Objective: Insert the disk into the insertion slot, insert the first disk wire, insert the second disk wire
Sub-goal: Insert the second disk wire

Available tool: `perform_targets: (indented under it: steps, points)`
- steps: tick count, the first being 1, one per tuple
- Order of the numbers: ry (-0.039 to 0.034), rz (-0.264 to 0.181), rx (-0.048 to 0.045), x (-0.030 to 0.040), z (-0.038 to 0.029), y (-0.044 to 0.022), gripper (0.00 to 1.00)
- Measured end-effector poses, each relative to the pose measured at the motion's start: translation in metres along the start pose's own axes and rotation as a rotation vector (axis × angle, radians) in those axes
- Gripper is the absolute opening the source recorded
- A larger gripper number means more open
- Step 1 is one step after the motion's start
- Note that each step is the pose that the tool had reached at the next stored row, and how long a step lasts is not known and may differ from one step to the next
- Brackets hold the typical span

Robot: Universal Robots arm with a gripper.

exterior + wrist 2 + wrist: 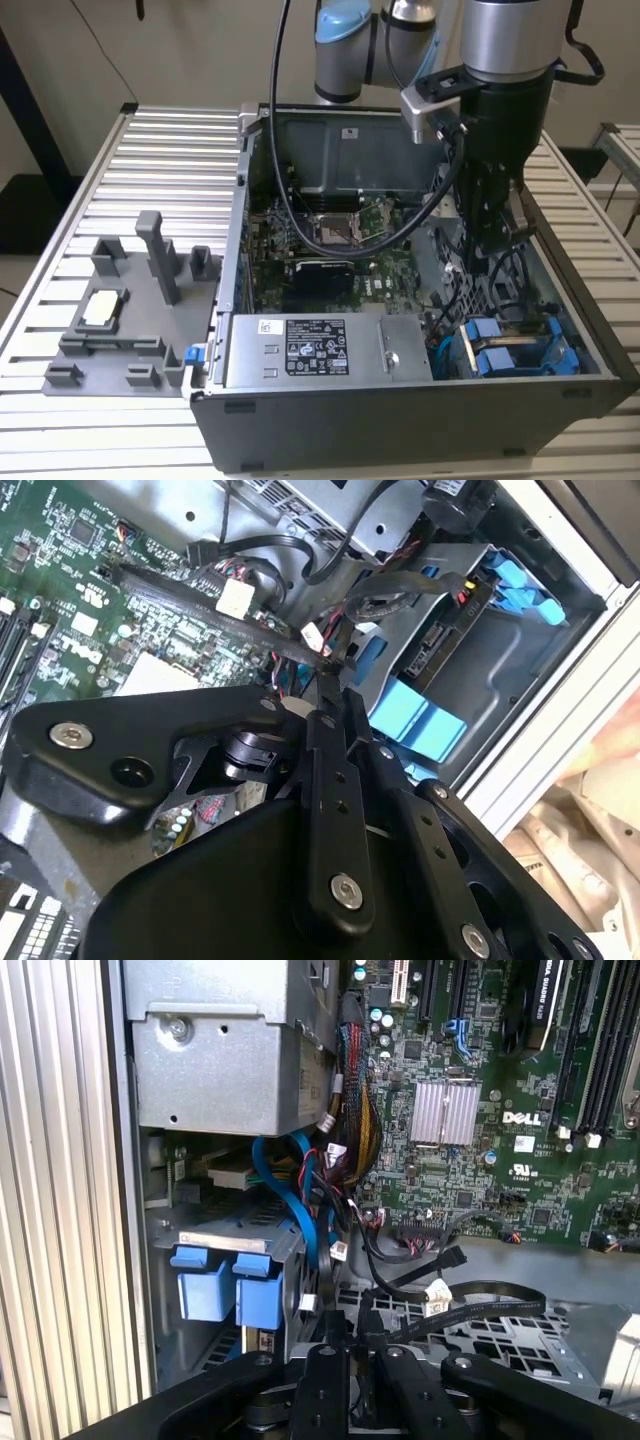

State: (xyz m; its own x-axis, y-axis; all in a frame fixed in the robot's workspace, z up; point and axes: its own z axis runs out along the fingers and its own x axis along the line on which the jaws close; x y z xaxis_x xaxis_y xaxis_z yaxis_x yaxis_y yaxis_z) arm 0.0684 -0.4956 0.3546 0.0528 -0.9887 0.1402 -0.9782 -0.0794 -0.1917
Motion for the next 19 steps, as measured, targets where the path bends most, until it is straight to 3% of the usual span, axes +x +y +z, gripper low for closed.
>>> perform_targets:
  steps: [10,11,14,19]
  points:
    - [0.0039,-0.001,-0.0001,-0.0013,0.0002,0.0000,0.19]
    - [0.0053,-0.002,-0.0002,-0.0020,0.0001,-0.0002,0.25]
    - [0.0126,-0.006,-0.0002,-0.0048,-0.0002,-0.0007,0.25]
    - [0.0166,-0.014,0.0005,-0.0059,-0.0002,-0.0021,0.25]
